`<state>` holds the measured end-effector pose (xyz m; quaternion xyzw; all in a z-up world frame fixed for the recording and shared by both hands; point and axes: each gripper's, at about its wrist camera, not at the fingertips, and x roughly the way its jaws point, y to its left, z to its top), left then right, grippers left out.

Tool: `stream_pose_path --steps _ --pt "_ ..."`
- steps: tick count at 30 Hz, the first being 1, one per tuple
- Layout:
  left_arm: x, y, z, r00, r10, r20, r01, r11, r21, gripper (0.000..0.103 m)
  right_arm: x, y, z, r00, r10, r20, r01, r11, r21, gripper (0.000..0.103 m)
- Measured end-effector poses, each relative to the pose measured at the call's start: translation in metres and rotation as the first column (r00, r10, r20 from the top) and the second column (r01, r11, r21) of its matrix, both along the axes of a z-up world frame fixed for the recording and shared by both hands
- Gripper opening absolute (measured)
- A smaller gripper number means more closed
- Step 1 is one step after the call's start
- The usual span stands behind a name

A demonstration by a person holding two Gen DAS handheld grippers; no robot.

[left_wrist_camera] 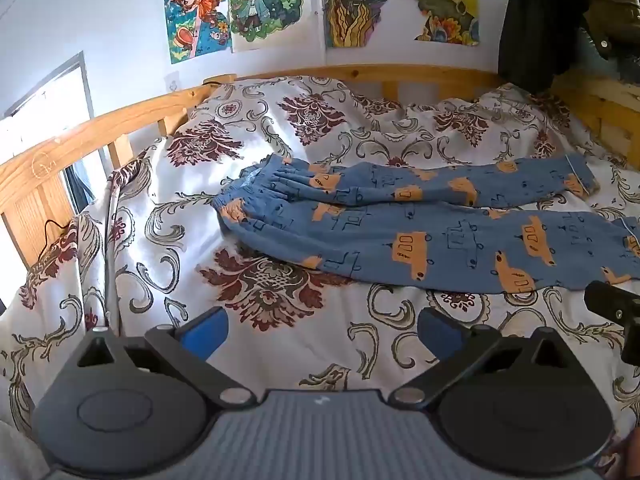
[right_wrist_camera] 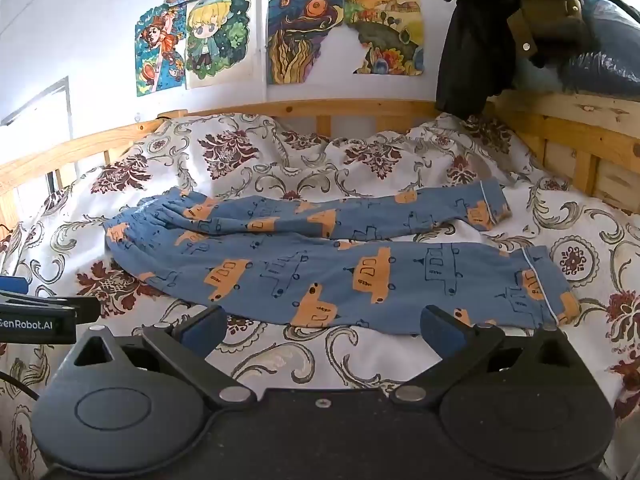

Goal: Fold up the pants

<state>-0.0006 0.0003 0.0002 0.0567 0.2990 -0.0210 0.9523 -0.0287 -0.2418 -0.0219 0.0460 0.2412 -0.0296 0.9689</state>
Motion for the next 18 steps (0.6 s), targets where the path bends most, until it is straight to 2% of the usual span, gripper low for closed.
stream_pose_path --steps 18 --pt "0.0019 0.0024 -0.0024 1.000 0.003 -0.012 -0.003 1.000 -0.010 0.103 0.0008 -0.0003 -0.0017 1.000 -0.001 -0.012 0.002 1.000 0.010 0.102"
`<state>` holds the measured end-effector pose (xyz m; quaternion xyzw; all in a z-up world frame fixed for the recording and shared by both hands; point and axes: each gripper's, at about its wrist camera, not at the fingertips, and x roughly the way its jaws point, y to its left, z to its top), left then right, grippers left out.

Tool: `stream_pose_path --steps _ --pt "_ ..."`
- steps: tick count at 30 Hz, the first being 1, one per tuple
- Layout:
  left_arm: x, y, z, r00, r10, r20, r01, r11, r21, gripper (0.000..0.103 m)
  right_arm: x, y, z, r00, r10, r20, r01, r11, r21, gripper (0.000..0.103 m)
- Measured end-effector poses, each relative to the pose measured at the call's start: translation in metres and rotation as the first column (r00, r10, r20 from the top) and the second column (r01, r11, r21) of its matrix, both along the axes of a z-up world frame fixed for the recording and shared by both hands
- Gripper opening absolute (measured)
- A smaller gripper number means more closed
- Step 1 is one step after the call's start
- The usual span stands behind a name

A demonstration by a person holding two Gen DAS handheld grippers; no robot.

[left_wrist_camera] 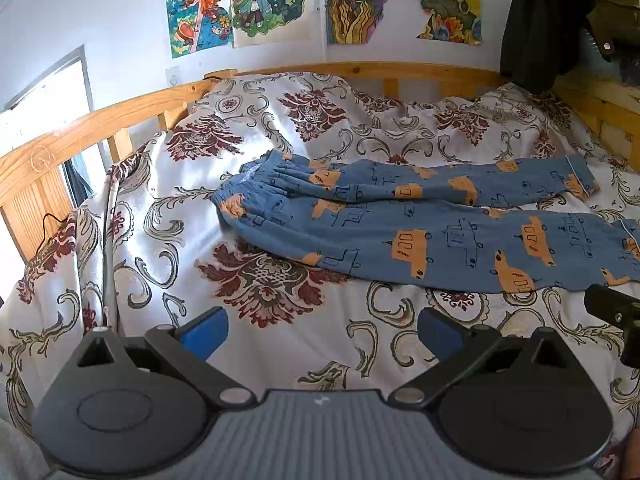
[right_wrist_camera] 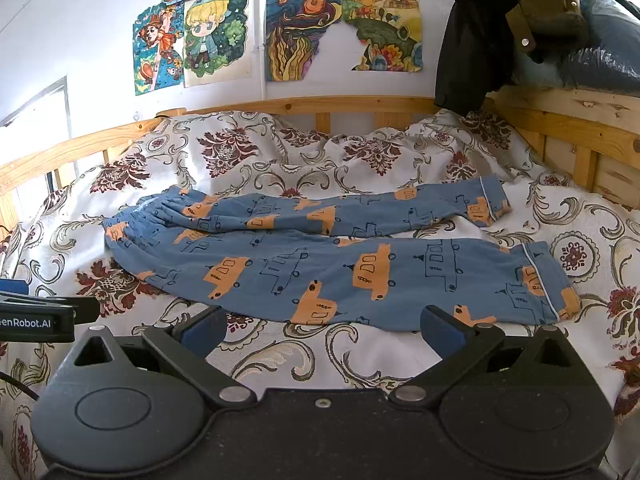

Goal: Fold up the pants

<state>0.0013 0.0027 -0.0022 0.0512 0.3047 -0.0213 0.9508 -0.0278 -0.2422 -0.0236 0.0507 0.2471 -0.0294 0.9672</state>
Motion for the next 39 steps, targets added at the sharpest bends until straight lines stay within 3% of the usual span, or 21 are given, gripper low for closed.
stream_pose_path --steps 39 --pt "-0.0002 0.0013 -0.0003 1.000 0.002 -0.006 -0.002 1.000 -0.001 0.103 0.0013 0.0005 0.0042 1.000 -0.001 -0.007 0.001 1.000 0.004 0.102"
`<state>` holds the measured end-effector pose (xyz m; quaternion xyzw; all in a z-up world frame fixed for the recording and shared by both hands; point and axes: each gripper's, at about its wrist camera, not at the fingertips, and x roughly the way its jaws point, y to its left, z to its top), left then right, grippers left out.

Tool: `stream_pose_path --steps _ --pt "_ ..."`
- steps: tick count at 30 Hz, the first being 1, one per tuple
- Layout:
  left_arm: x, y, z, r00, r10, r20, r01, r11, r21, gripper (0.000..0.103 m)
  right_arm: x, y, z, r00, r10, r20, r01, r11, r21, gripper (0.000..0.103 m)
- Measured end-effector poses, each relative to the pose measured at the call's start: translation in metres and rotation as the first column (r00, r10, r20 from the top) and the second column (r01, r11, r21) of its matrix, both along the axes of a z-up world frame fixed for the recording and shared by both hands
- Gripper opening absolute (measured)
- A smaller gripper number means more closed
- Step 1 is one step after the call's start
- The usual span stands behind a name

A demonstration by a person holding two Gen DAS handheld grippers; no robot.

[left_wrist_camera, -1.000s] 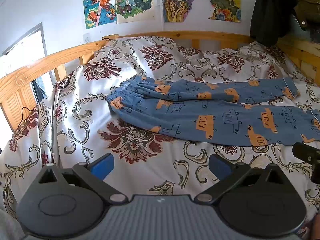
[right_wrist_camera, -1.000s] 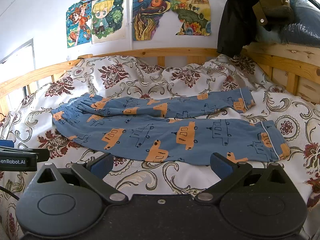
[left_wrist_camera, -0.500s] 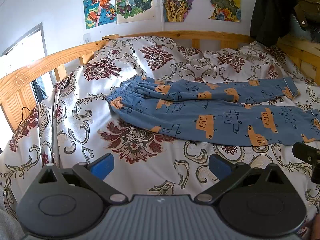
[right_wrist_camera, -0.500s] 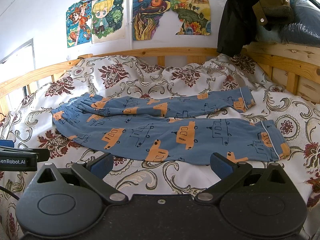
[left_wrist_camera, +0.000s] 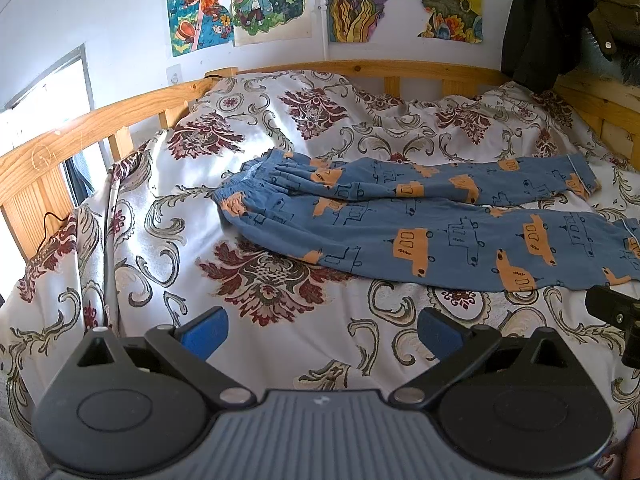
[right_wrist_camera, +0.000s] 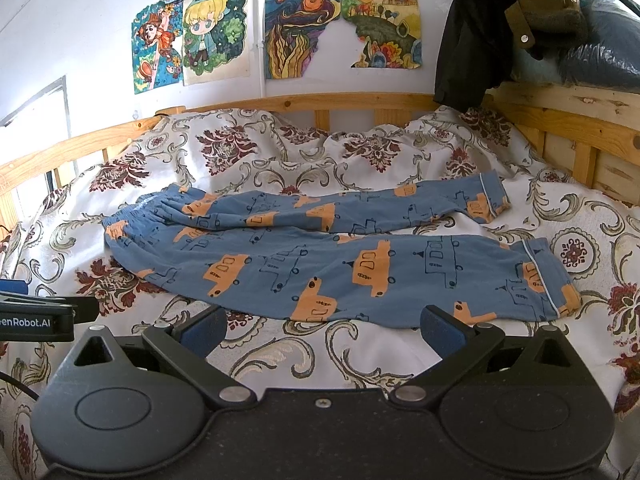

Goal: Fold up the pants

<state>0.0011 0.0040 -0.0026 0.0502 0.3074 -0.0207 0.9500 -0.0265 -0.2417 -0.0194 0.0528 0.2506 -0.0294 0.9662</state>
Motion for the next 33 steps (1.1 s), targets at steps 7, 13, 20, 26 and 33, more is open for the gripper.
stream_pose_path --steps 7,13,20,26,33 --pt "0.000 -0.001 -0.004 0.999 0.010 -0.036 -0.009 1.000 0.003 0.103 -0.002 0.000 -0.012 1.000 -0.021 -0.010 0.021 1.000 -0.011 0.102" --pt "0.009 -0.003 0.007 0.995 0.004 -0.096 -0.004 1.000 0.005 0.103 0.001 -0.016 0.006 0.998 -0.046 -0.045 0.047 0.998 0.039 0.102" --pt "0.066 -0.003 0.041 0.981 -0.134 -0.141 0.133 0.991 -0.019 0.103 0.032 -0.055 0.038 0.998 0.029 -0.057 -0.024 0.997 0.074 0.102" --pt "0.159 -0.012 0.066 0.961 -0.256 -0.107 0.260 0.966 0.016 0.103 0.106 -0.088 0.053 0.987 0.140 -0.074 -0.140 0.990 0.009 0.102" --pt "0.316 -0.043 0.055 0.896 -0.435 -0.091 0.440 0.897 0.046 0.103 0.264 -0.129 0.038 0.907 0.370 -0.202 -0.381 0.924 -0.016 0.102"
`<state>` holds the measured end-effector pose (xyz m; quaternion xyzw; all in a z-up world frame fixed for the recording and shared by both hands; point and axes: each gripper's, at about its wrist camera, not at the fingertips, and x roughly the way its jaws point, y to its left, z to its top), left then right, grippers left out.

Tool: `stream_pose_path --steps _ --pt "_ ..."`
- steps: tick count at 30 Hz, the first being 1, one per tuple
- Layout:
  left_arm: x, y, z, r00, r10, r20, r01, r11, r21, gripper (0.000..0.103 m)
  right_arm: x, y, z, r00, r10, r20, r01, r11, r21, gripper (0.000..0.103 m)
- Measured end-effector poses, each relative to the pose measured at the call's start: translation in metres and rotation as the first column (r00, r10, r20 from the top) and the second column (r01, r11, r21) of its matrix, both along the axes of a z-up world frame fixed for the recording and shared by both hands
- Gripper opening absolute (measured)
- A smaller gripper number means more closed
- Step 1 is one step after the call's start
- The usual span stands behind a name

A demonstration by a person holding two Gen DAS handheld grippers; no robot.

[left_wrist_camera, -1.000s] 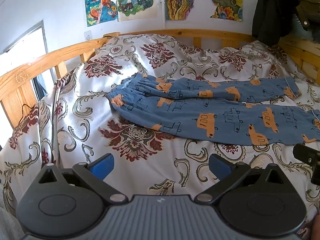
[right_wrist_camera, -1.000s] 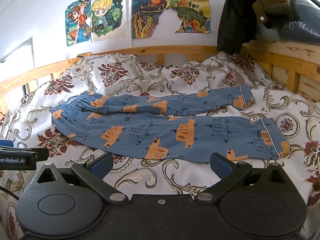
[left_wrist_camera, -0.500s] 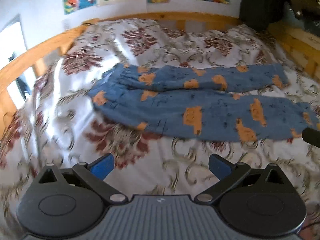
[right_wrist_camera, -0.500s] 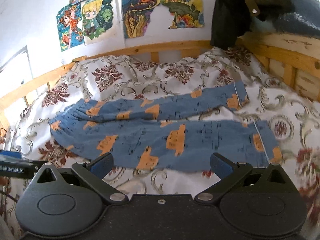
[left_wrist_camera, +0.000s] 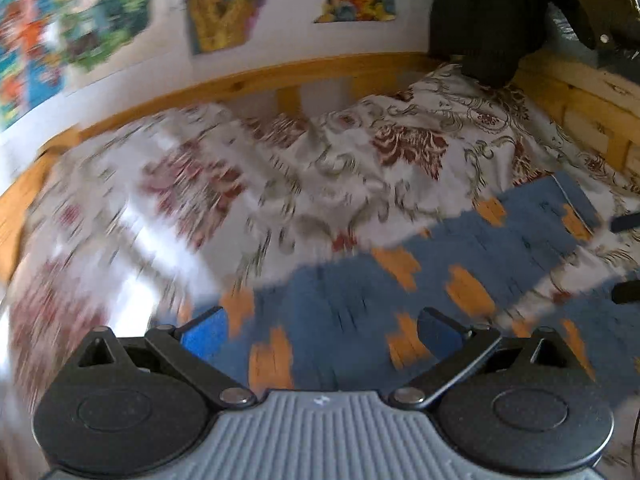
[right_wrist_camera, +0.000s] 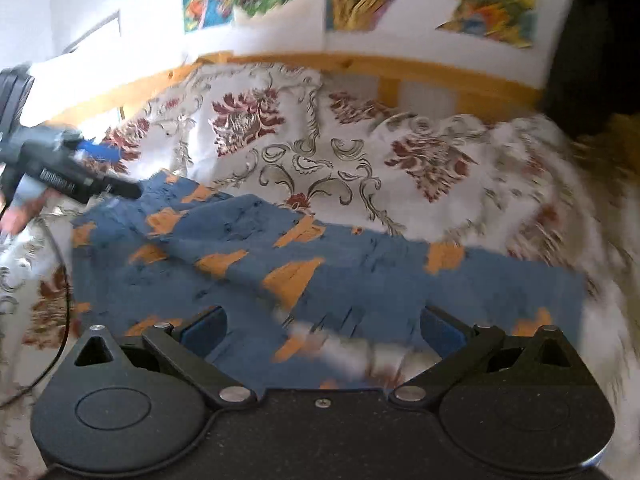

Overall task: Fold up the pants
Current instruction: 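Move both grippers down to the waistband of the blue pants, then close the left gripper on the waistband while the right gripper grips the waistband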

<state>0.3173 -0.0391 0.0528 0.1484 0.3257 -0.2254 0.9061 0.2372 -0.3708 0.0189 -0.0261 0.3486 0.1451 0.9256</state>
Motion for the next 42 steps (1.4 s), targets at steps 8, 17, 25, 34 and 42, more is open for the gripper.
stream_pose_path --steps 8,17,25,34,42 --pt "0.157 -0.053 -0.063 0.925 -0.329 -0.188 0.347 0.935 0.076 0.093 0.188 -0.029 -0.047 0.973 0.163 -0.160 -0.155 0.986 0.062 0.100" --pt "0.195 -0.083 -0.113 0.742 -0.478 -0.471 0.588 0.801 0.114 0.066 0.266 0.005 -0.084 0.819 0.453 -0.351 -0.487 0.874 -0.008 0.064" --pt "0.193 -0.092 -0.125 0.775 -0.435 -0.458 0.579 0.780 0.237 0.012 0.259 0.006 -0.087 0.818 0.459 -0.346 -0.509 0.859 -0.064 0.004" --pt "0.167 -0.089 -0.111 0.914 -0.330 -0.235 0.392 0.866 0.311 0.002 0.230 0.020 -0.071 0.905 0.378 -0.193 -0.417 0.876 -0.243 0.000" --pt "0.197 -0.094 -0.117 0.970 -0.182 -0.162 0.224 0.928 0.299 0.006 0.259 0.033 -0.093 0.961 0.229 -0.155 -0.270 0.900 -0.342 0.000"
